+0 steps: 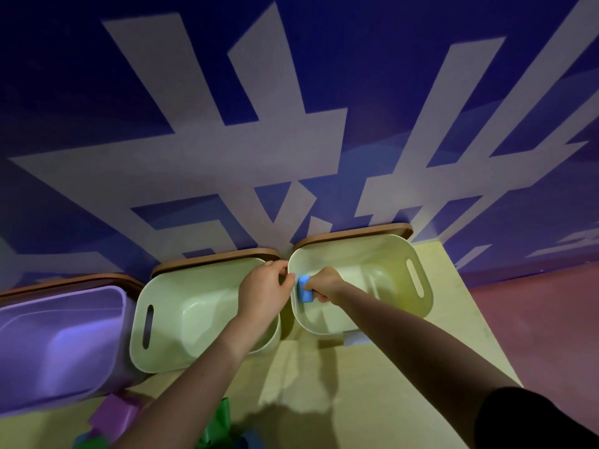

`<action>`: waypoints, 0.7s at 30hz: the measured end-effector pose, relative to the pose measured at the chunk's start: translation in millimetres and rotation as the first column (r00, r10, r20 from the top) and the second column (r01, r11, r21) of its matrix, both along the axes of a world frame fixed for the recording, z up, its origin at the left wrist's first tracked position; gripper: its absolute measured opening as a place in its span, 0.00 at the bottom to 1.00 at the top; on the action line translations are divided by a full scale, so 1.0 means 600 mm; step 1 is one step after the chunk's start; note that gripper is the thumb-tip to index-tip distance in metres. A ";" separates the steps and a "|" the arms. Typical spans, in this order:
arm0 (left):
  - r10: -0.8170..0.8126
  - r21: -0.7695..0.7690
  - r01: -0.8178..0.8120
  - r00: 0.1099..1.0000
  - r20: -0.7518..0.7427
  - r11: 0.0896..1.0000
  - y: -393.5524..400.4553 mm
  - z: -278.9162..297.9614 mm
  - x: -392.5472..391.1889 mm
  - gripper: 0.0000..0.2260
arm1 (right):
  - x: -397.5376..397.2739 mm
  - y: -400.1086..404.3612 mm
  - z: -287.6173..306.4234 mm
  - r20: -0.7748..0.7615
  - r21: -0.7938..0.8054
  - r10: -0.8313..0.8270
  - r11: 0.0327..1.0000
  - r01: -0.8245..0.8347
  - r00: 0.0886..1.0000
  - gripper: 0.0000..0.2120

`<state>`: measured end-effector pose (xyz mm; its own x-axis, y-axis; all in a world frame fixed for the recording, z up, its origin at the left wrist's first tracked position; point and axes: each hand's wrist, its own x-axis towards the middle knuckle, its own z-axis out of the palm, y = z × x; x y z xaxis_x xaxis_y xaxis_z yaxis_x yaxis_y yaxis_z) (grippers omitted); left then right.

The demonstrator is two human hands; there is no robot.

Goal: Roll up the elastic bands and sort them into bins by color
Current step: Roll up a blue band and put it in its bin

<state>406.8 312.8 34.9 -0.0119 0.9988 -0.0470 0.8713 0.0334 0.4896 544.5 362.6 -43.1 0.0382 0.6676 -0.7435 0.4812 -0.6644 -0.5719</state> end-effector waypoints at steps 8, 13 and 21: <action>0.009 0.091 -0.014 0.998 0.057 0.996 -0.014 -0.022 0.003 0.12 | 0.001 0.008 -0.011 0.215 0.009 0.226 0.972 -0.233 0.950 0.09; 0.006 0.141 -0.017 0.997 0.080 0.990 -0.020 -0.036 0.003 0.12 | 0.013 0.012 -0.005 0.235 0.034 0.201 0.976 -0.215 0.951 0.13; 0.030 0.140 -0.048 0.992 0.125 0.989 -0.023 -0.037 0.010 0.11 | 0.016 0.001 -0.025 0.298 0.154 0.272 0.932 -0.328 0.915 0.10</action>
<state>413.0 299.1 12.7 -0.0540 0.9943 0.0920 0.8038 -0.0113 0.5948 554.2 363.3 -58.0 -0.0082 0.8103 -0.5859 0.7930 -0.3517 -0.4975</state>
